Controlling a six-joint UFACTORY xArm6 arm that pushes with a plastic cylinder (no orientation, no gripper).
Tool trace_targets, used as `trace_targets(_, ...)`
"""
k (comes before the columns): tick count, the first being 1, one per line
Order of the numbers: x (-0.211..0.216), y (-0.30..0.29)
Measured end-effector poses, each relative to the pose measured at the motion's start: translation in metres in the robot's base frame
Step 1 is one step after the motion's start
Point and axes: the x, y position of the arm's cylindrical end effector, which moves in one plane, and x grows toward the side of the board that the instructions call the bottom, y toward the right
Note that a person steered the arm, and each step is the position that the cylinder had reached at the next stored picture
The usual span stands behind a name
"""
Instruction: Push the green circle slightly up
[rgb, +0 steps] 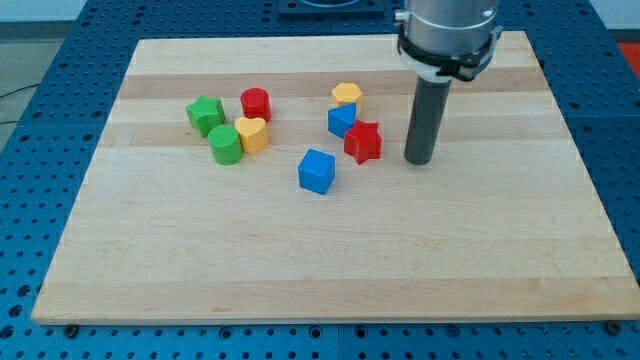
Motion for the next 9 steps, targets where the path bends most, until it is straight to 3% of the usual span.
trace_targets(2, 0.010, -0.072)
trace_targets(3, 0.062, -0.073)
trace_targets(4, 0.076, -0.118)
trace_targets(7, 0.058, -0.237)
trace_targets(9, 0.008, -0.238)
